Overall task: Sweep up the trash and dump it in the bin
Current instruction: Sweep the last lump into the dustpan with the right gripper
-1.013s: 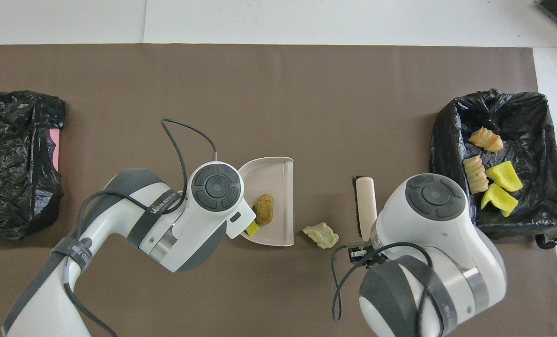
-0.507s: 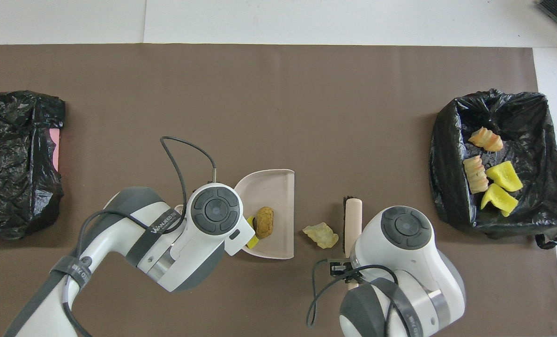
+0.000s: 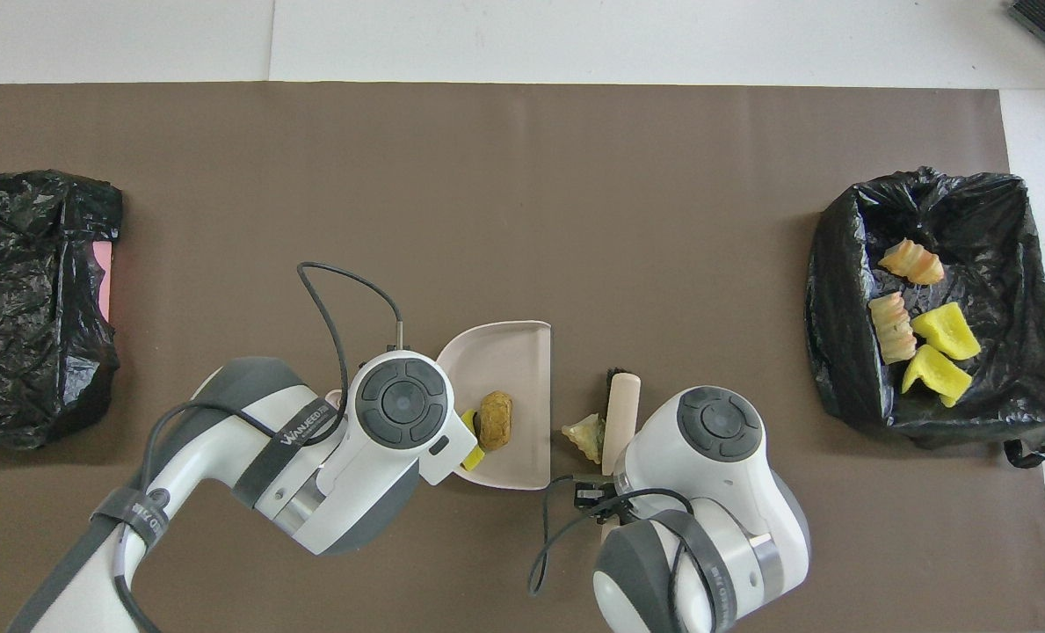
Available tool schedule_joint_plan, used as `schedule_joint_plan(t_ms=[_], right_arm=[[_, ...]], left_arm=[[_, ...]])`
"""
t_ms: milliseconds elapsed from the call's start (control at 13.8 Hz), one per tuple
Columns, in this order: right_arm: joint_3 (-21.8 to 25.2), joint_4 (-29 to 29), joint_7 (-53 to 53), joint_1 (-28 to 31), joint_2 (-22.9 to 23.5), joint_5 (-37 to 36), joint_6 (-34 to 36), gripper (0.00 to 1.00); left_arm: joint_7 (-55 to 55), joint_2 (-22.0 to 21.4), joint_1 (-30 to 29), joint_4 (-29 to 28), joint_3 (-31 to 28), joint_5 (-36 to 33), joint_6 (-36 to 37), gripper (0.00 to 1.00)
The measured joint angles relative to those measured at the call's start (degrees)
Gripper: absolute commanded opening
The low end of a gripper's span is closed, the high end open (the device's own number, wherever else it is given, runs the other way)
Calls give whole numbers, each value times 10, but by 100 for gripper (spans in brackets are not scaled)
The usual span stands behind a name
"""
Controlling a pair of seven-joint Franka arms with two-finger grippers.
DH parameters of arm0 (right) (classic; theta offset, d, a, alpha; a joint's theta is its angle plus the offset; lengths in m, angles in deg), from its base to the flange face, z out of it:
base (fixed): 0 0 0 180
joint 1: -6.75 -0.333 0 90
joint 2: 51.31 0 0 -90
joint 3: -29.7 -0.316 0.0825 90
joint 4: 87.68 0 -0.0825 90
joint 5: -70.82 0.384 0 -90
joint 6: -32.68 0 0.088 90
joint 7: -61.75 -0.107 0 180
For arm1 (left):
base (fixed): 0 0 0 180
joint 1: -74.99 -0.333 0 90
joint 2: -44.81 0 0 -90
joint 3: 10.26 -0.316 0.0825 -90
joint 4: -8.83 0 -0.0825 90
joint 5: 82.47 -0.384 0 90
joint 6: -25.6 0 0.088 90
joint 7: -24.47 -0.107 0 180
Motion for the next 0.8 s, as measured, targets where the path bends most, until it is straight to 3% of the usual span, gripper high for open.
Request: schedule_joint_plan(t_ms=[434, 651, 796], right_arm=[[-2, -42, -26, -47, 33, 130, -46, 0], [-3, -71, -46, -68, 46, 125, -44, 0], [-2, -82, -46, -69, 46, 81, -18, 0]], left_arm=[[8, -1, 0, -2, 0, 0, 0, 0], [10, -1, 0, -2, 0, 0, 0, 0], [11, -2, 0, -3, 0, 0, 0, 0]])
